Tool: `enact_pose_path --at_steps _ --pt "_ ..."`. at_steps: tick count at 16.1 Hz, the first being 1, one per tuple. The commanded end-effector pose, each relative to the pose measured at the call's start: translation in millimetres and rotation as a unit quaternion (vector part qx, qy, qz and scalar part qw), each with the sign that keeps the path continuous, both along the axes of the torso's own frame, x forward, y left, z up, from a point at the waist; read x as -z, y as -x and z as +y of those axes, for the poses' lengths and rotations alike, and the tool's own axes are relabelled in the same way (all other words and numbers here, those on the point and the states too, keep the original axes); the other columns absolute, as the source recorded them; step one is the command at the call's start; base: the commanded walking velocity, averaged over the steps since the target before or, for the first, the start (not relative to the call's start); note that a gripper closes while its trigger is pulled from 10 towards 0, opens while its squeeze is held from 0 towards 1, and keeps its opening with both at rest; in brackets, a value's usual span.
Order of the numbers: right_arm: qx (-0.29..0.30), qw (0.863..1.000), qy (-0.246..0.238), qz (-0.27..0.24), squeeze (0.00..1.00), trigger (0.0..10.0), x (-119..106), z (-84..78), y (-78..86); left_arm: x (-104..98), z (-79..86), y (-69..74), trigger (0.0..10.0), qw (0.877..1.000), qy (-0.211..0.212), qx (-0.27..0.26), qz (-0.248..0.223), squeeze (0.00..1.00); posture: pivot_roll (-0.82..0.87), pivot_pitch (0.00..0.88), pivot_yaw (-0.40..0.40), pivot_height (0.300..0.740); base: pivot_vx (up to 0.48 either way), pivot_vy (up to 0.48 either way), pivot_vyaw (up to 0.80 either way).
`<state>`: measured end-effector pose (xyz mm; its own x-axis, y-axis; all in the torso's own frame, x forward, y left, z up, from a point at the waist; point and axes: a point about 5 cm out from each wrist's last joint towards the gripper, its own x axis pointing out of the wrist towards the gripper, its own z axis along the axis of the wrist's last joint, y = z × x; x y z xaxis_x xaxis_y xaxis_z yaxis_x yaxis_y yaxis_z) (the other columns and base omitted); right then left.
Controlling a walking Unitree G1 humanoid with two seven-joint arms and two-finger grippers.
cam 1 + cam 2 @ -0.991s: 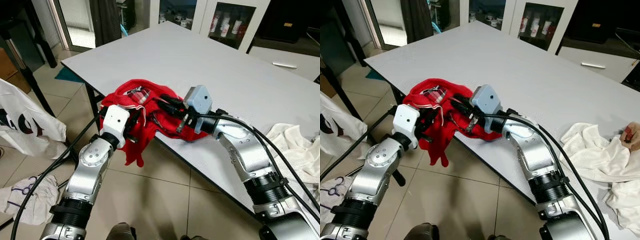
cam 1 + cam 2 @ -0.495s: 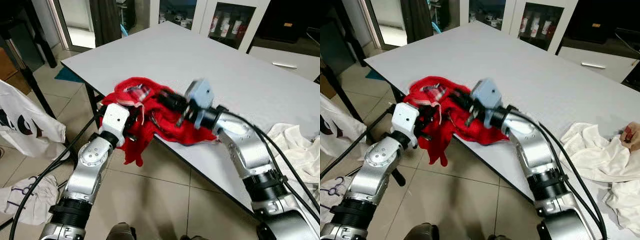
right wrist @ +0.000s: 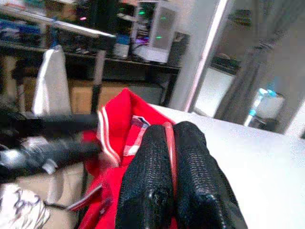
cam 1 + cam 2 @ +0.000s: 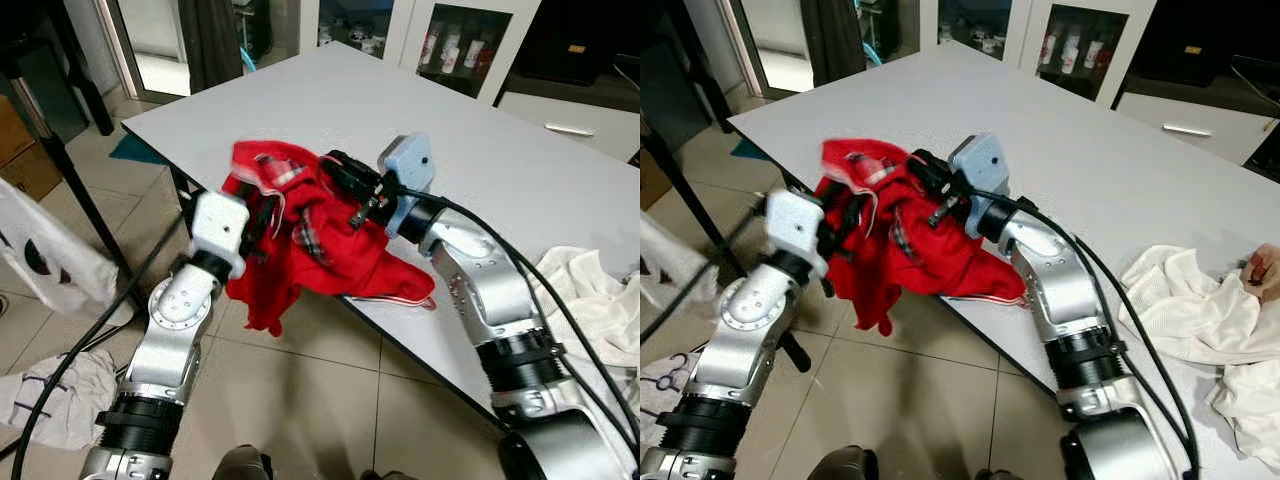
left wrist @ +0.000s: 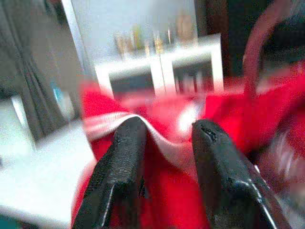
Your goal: Hang hanger
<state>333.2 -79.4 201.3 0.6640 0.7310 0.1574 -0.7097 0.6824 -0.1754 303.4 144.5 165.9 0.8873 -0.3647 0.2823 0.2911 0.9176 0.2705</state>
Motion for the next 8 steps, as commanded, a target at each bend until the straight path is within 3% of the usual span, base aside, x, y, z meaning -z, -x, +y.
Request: enact_pose_path --at_steps 1,3,6,8 --pt "0.029 0.999 -0.022 -0.017 0.0 0.0 -15 -5.6 -7.0 -22 2.5 2.7 10.0 0.998 0.021 -0.007 -0.063 0.0 0.11 0.038 -0.026 0.74 0.0 0.0 0.0" --pt "0.049 0.998 -0.045 -0.023 0.0 0.0 -23 -4.7 -11.5 -35 8.4 4.5 10.0 0.994 0.019 -0.032 -0.106 0.0 0.11 0.038 -0.026 0.74 0.0 0.0 0.0" --pt "0.05 0.996 -0.065 -0.034 0.0 0.0 -35 -0.4 -14.5 -31 12.4 4.0 10.0 0.994 -0.002 -0.049 -0.1 0.0 0.12 0.037 -0.03 0.74 0.0 0.0 0.0" --pt "0.054 0.994 -0.08 -0.045 0.0 0.0 -46 -1.2 -18.5 -28 13.5 9.1 10.0 0.993 0.008 -0.054 -0.101 0.0 0.12 0.033 -0.034 0.74 0.0 0.0 0.0"
